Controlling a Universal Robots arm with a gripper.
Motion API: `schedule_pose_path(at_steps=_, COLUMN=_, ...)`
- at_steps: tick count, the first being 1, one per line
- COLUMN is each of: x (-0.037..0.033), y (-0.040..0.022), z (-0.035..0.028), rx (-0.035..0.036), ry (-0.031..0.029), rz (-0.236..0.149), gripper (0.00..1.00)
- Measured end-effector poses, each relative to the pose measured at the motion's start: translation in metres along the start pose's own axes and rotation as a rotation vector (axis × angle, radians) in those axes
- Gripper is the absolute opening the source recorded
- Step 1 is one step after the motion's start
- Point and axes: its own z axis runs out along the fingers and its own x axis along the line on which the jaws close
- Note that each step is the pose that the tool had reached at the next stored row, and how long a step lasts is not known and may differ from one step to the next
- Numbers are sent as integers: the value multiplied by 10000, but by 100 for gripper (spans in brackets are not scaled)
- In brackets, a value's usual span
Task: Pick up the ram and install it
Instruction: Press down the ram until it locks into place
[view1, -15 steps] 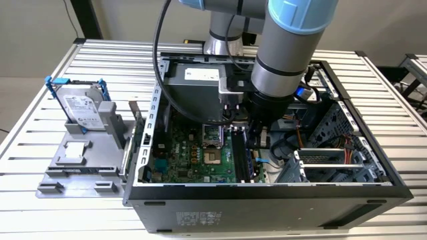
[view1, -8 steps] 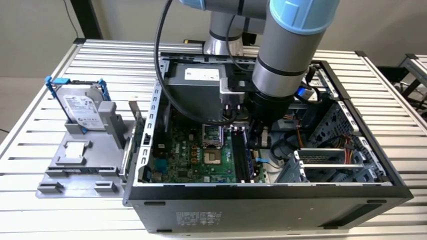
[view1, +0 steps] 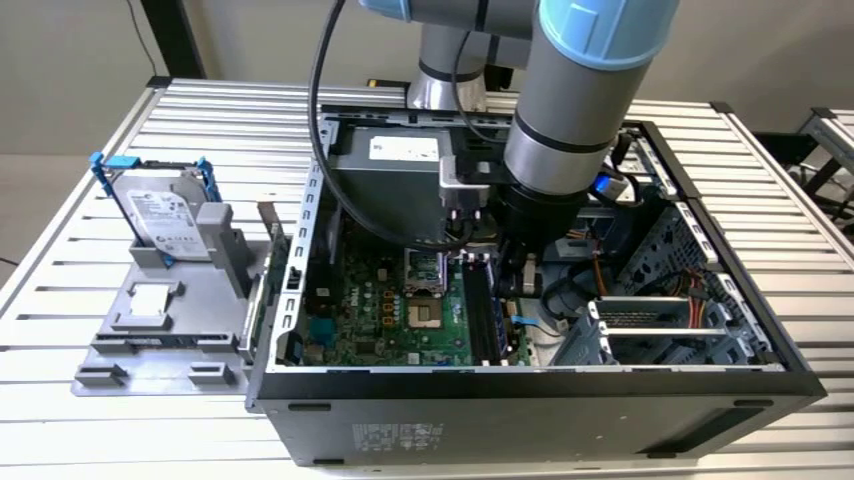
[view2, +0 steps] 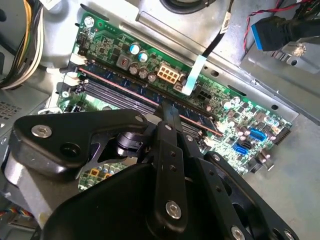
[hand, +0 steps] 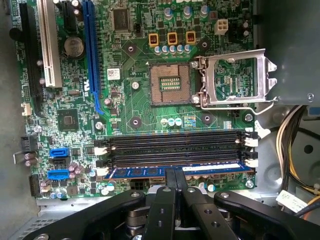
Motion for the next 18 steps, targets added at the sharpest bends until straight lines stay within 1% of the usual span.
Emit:
schedule_pose_path(at_steps=5, x=-1, y=-1, z=86, rx=1, ry=32, rz=-1, gripper=0)
schedule_pose_path(at_steps=8, x=-1, y=-2, z=140, rx=1, ry=34, rz=1, gripper=0)
schedule_pose_path(at_steps=10, x=0, y=-2, z=170, rx=-2, ry=53, rz=0, gripper=0)
schedule_pose_path(at_steps=11, x=-1, y=-2, z=188, rx=-4, ry=46, rz=0, gripper=0)
schedule_pose_path(at_steps=12, x=-1, y=-2, z=191, rx=-3, ry=44, rz=0, gripper=0)
schedule_pose_path(at_steps=13, x=-2, y=-2, z=183, rx=-4, ry=45, rz=0, gripper=0)
schedule_pose_path(at_steps=14, x=-6, y=-3, z=149, rx=2, ry=12, rz=1, gripper=0)
schedule_pose_path(at_steps=15, x=-4, y=-3, z=101, rx=-1, ry=28, rz=0, gripper=0)
schedule_pose_path(at_steps=18, x=1, y=-2, z=-40, rx=-3, ry=33, rz=1, gripper=0)
